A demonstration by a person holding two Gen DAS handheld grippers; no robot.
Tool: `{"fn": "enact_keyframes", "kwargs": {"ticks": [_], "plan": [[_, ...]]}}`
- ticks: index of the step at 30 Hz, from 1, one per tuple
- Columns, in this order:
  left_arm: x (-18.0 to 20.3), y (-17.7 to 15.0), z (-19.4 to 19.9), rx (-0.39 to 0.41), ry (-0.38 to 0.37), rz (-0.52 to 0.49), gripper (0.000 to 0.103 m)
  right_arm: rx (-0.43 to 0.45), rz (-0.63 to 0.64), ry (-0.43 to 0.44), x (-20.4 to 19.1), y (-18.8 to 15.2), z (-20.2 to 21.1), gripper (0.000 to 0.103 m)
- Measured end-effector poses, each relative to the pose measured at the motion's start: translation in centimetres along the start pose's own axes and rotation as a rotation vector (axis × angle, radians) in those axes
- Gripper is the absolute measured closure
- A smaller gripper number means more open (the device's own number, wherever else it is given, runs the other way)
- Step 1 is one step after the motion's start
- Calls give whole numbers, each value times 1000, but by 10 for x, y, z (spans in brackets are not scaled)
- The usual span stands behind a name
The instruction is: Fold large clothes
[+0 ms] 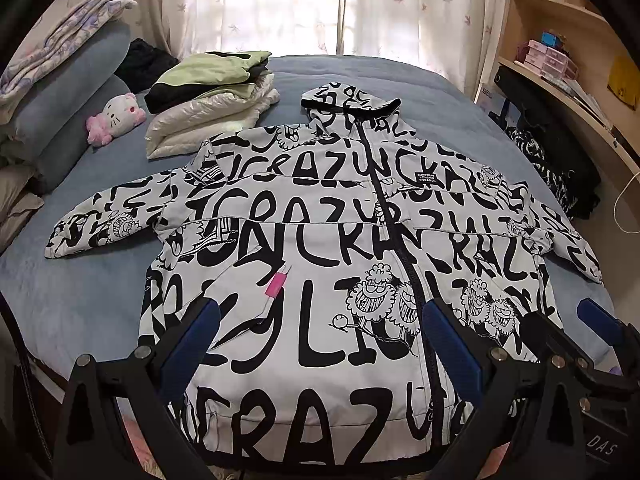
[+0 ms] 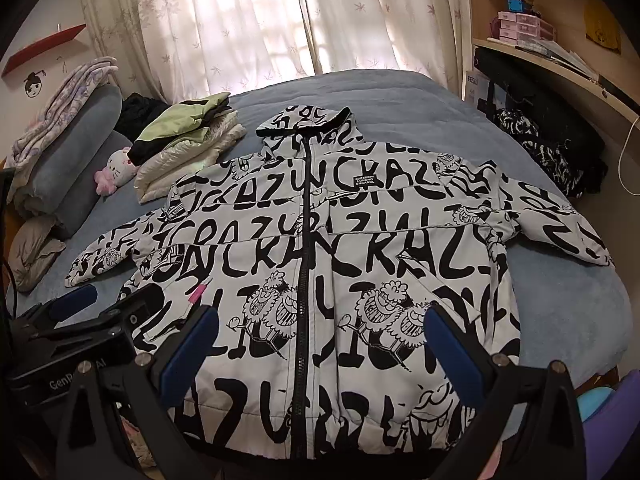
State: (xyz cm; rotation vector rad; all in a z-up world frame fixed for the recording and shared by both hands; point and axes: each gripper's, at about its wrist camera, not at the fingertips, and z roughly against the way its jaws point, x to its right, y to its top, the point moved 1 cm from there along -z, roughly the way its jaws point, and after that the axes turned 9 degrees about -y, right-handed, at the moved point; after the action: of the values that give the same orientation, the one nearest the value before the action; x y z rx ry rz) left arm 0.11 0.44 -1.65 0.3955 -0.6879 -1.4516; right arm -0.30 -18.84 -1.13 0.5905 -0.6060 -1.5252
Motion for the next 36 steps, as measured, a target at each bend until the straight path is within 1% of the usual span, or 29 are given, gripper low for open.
{"fn": "enact_keyframes", "kwargs": {"ticks": [6,8,9,10,13,16,20,25,27,31,34,36], "plan": [[8,0,-5,-10,24,-31,2,0,-23,22,1,-9,0,0],[13,3,-8,-15,30,-43,2,-6,-34,34,7,-4,-2,0],[16,5,-9,-17,30,-49,2,-8,-42,39,7,-6,-2,0],[18,7,-10,-18,29,-56,2,-17,-49,44,15,5,-8,0],[26,14,-13,-9,34,-86,2,-24,-73,53,23,9,-13,1],[37,26,-19,21,52,-127,2,-23,-107,66,37,18,-20,1],[50,50,-26,79,51,-158,2,2,-147,12,67,41,-28,1],[73,89,-38,146,38,-217,2,59,-210,-97,126,74,-37,1],[82,104,-44,165,37,-235,2,60,-236,-137,150,86,-41,1],[96,126,-60,155,10,-229,2,57,-308,-187,197,98,-51,1],[104,137,-73,141,-5,-219,2,44,-360,-234,230,100,-60,1],[109,140,-84,139,-4,-222,2,34,-382,-253,244,99,-66,1]]}}
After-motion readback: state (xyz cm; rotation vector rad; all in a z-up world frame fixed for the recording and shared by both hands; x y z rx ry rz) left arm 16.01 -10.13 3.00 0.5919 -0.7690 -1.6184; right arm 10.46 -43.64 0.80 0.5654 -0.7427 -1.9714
